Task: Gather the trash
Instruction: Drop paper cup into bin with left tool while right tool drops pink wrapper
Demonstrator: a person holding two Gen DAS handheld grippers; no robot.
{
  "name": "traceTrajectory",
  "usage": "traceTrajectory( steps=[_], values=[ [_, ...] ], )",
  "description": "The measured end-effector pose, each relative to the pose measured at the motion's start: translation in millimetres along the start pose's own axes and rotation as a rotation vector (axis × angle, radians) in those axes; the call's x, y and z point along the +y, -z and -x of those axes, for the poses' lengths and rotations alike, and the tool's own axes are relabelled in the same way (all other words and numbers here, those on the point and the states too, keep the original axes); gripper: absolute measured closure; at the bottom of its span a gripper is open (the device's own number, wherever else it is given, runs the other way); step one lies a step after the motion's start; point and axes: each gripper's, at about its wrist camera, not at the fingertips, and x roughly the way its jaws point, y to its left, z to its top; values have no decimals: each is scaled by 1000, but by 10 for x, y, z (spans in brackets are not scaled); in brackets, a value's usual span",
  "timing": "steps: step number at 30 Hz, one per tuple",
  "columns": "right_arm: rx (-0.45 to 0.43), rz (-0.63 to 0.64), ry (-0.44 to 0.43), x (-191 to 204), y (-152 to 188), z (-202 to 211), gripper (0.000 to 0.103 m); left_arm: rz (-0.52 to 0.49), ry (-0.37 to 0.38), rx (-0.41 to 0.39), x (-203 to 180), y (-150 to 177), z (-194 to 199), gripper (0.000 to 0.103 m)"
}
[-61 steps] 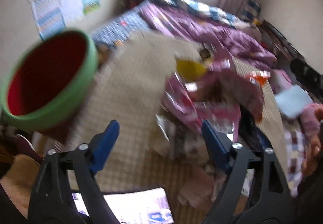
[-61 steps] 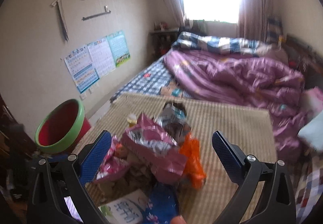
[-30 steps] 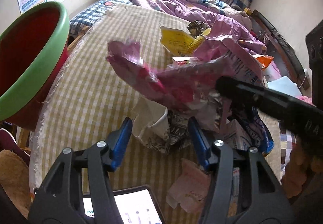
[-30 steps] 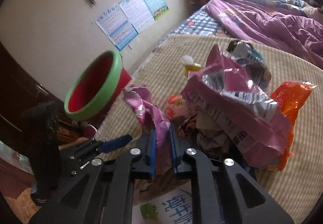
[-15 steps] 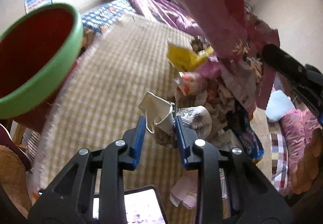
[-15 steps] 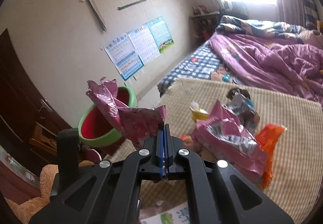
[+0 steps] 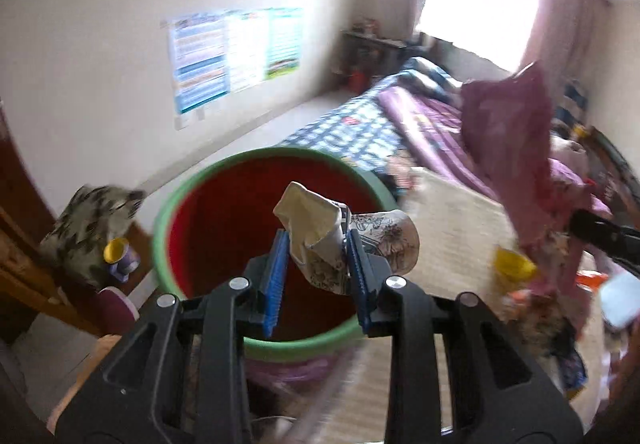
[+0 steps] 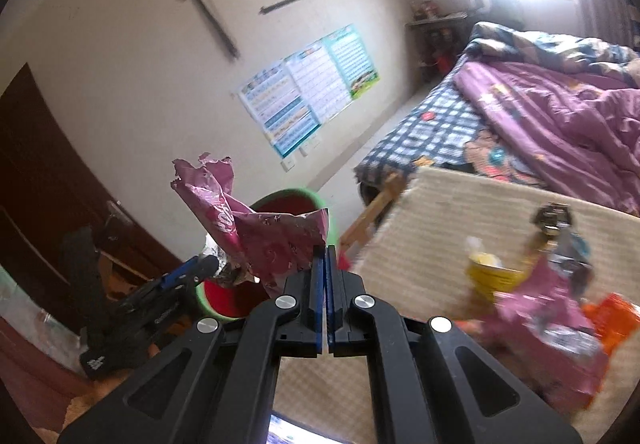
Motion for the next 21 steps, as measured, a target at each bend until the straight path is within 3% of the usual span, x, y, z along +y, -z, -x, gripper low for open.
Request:
traceTrajectory(
  steps=[5,11,19,21],
  values=[
    [101,-28,-50,184,-31,-553,102,7,-66,57,254,48,-231,75],
    [163,-1,7,305,1,-1039,102,-18,-73,98,318,2,-446,74],
    [174,2,55,307,56,-1225,96,-20,-84,137,369,32,-610,69],
    [170,-4,50,288,54,-1204,90,-20,-87,144,348,38,-628,66]
  ],
)
